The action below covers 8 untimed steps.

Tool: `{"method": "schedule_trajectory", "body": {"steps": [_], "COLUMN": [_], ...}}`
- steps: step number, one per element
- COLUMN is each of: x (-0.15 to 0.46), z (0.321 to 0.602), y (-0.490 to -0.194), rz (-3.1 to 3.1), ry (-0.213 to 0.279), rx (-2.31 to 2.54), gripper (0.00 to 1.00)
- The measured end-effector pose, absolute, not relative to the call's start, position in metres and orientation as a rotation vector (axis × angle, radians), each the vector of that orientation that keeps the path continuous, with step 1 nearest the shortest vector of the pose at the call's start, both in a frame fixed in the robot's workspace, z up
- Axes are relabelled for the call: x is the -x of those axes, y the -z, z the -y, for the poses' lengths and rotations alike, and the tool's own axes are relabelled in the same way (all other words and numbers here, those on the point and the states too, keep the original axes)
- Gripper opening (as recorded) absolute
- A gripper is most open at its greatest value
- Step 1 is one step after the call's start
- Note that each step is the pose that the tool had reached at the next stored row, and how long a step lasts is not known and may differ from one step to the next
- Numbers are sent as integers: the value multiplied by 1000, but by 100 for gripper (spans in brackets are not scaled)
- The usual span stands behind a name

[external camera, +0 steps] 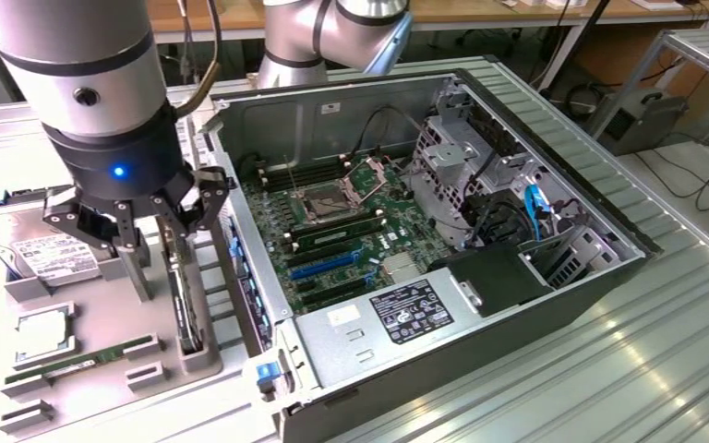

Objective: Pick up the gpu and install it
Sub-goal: 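Pick up the gpu and move the gpu toward the slot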

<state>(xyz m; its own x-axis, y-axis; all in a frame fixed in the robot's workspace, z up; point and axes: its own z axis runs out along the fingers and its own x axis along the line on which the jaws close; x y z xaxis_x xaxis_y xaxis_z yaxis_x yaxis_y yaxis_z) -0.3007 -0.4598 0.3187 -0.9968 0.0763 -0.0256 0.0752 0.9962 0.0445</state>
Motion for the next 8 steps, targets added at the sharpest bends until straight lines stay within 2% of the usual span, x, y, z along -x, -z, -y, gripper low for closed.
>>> {"method": "schedule_trajectory", "body": {"steps": [8], "x": [301], "z": [461], "y": [-303], "rz": [-3111], "ry": [-68], "rx": [-118], "gripper": [42]}}
